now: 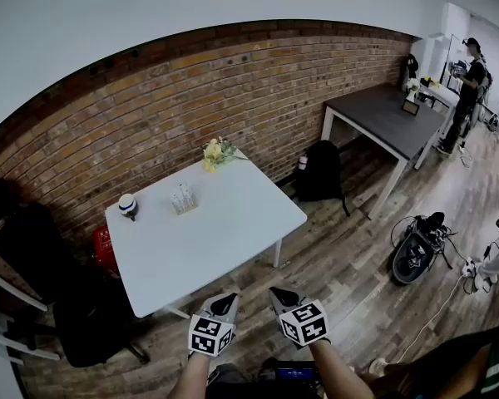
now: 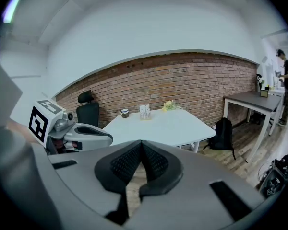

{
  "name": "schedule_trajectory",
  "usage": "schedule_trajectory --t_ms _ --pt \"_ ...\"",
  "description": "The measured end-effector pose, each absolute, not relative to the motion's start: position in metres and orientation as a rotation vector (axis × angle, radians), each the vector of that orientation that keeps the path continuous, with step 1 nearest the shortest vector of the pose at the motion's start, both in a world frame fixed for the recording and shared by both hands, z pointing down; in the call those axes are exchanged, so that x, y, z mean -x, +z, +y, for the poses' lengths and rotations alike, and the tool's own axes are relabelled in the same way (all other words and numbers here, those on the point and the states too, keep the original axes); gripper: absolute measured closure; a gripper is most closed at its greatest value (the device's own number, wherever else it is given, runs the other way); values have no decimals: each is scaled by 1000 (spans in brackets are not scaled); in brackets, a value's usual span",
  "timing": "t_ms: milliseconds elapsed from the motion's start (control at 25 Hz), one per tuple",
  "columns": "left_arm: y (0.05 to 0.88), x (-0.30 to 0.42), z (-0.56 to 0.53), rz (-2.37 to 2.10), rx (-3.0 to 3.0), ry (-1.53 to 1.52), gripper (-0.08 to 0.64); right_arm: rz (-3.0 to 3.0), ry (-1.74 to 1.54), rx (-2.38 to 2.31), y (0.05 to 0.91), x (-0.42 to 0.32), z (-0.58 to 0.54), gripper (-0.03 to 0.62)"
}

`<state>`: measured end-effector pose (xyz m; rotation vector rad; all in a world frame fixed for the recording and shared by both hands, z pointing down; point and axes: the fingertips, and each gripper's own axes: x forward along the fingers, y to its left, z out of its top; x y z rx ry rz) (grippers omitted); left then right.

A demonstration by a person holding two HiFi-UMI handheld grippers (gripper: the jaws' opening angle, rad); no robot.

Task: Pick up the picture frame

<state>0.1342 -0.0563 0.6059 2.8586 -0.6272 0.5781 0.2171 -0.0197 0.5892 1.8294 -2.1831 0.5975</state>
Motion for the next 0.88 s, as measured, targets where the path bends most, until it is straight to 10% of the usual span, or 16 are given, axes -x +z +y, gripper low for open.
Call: schedule_trajectory --t_ms 880 --pt "631 -130 -194 -867 -2706 552 549 -2272 628 -1603 613 -226 -168 584"
